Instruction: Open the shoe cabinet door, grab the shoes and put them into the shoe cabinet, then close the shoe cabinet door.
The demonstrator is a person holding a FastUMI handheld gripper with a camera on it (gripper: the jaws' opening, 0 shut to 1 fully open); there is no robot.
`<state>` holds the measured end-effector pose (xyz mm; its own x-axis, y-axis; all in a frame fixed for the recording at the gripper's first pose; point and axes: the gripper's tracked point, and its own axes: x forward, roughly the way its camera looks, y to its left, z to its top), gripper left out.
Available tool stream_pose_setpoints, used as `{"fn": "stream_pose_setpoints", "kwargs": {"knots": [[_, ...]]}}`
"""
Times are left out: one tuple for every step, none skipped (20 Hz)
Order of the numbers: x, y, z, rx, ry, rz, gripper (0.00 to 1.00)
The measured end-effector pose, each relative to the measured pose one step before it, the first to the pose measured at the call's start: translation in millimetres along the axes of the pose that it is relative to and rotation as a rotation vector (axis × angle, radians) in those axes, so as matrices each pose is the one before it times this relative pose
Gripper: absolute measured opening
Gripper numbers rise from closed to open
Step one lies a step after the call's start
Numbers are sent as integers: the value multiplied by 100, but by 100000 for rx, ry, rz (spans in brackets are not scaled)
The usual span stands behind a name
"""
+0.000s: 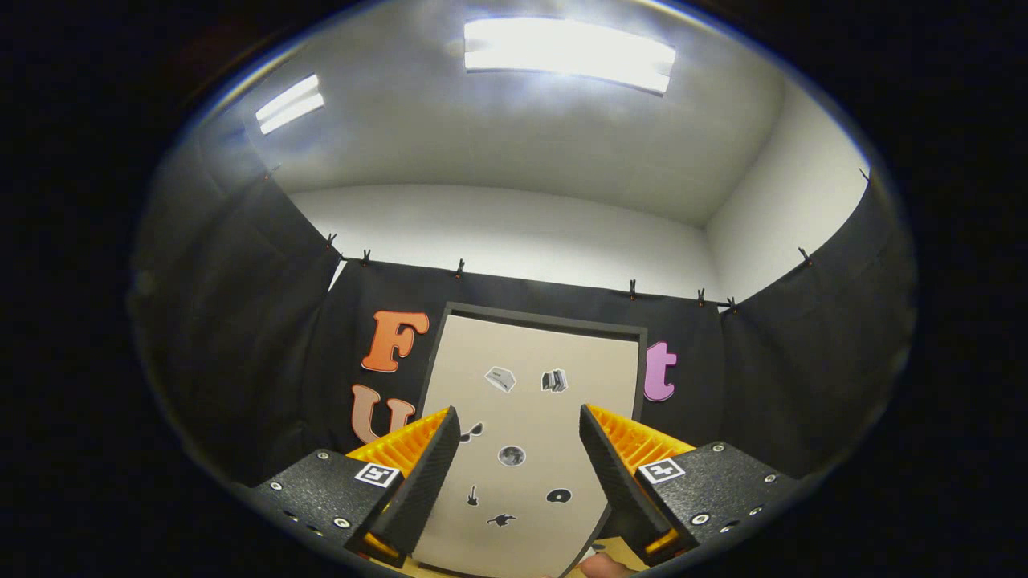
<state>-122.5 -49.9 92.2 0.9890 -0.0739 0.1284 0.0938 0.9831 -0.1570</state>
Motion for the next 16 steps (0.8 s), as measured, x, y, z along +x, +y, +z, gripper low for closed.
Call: {"fn": "stream_pose_setpoints", "kwargs": {"knots": [[-294,160,525,-435,-1466,590,93],[-149,81,457,-398,-1248,304,93],[-108,63,370,-443,-1128,208,93],[-145,-36,320,-461,-1086,-13,92],[-189,-64,277,-168,-801,-260,92],[-10,-85,198,168,-557,-508,92],[-80,-59,64,536,-198,-289,93],[-35,-32,42,787,130,-331,93],[-43,-8,28,826,343,-24,93],[-60,16,-58,637,272,31,93],[-120,-12,8,428,297,-129,93],[-14,-147,47,85,104,-242,93],[-92,-138,-59,117,90,-490,93],[39,-103,-161,308,280,-195,93],[-179,45,13,778,345,242,93],[-2,48,-75,1112,588,148,93]]}}
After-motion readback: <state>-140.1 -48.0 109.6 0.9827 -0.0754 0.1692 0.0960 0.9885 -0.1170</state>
